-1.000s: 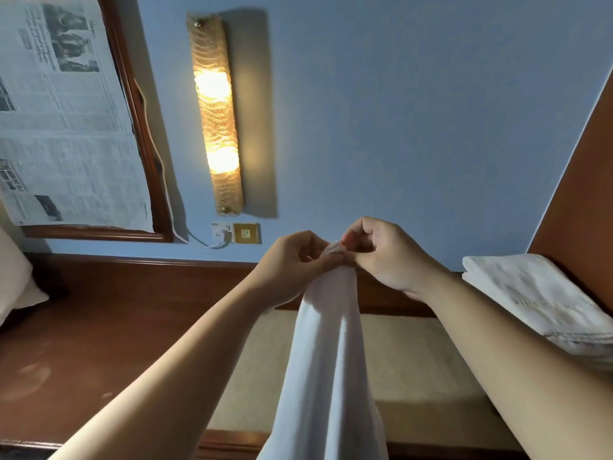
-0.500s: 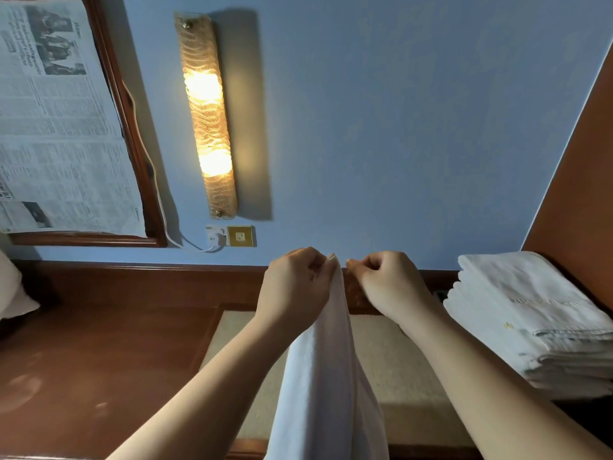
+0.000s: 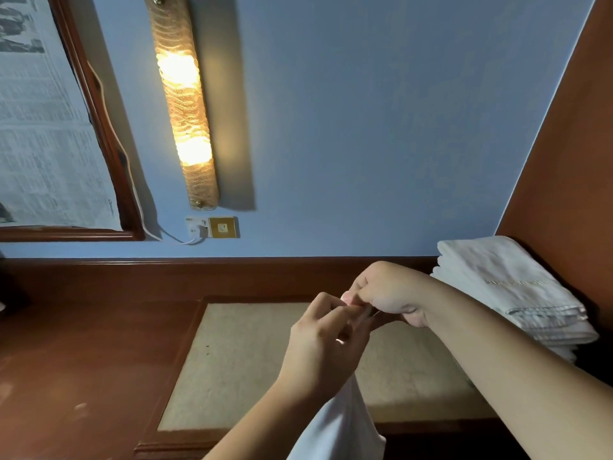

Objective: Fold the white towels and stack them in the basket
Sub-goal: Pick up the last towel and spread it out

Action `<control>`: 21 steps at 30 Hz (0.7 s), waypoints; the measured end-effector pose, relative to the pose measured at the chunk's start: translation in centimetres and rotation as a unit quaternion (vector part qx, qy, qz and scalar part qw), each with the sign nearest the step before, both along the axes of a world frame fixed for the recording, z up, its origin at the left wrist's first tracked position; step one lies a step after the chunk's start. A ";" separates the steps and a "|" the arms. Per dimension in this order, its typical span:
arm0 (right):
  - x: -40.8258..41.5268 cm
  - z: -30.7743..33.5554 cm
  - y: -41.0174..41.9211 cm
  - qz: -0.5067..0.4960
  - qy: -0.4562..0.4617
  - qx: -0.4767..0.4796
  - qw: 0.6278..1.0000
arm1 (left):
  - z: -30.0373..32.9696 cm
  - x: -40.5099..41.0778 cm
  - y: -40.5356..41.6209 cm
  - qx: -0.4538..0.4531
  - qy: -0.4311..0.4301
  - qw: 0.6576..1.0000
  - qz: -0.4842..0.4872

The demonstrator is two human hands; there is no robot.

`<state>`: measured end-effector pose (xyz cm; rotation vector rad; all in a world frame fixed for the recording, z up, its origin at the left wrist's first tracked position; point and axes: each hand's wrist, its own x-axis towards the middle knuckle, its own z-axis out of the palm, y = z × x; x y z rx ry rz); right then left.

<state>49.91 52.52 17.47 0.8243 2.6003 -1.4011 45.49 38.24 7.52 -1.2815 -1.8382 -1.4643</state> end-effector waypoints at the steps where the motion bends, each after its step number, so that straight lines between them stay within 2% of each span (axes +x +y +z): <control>1: 0.5 0.2 0.4 0.019 0.015 0.027 0.999 | 0.6 0.2 -0.3 0.026 -0.061 0.997 -0.037; 3: 1.9 1.7 0.8 0.078 0.042 0.055 0.995 | 1.9 -0.4 -0.6 0.045 -0.174 0.981 -0.074; 4: 2.6 2.8 1.0 0.115 0.052 0.076 0.989 | 2.7 -1.2 -0.7 0.018 -0.223 0.969 -0.107; 6: 3.8 5.2 1.2 0.175 0.070 0.117 0.975 | 4.4 -2.8 -0.4 -0.084 -0.295 0.916 -0.260; 8: 4.7 7.7 1.3 0.219 0.089 0.154 0.959 | 6.2 -3.4 -0.1 -0.154 -0.320 0.855 -0.378; 11: 5.7 10.8 1.7 0.247 0.116 0.130 0.953 | 8.0 -3.7 -0.1 -0.120 -0.377 0.793 -0.463; 13: 6.5 12.2 2.0 0.246 0.131 0.110 0.954 | 9.3 -3.7 -0.4 -0.084 -0.410 0.765 -0.490; 14: 6.8 12.7 2.2 0.247 0.139 0.107 0.953 | 10.2 -3.7 -0.7 -0.073 -0.412 0.767 -0.486; 15: 7.0 13.1 2.3 0.249 0.147 0.108 0.951 | 11.1 -3.6 -1.1 -0.074 -0.393 0.791 -0.463; 16: 7.2 13.5 2.3 0.251 0.159 0.113 0.948 | 12.3 -3.5 -1.7 -0.091 -0.347 0.834 -0.418; 18: 7.5 13.9 2.4 0.249 0.193 0.105 0.943 | 14.7 -3.1 -3.0 -0.149 -0.192 0.926 -0.290; 19: 7.5 14.2 2.3 0.244 0.213 0.104 0.940 | 16.0 -2.8 -3.8 -0.159 -0.109 0.956 -0.222; 21: 7.2 15.0 1.8 0.229 0.250 0.125 0.932 | 18.6 -2.7 -5.1 -0.135 0.027 0.985 -0.105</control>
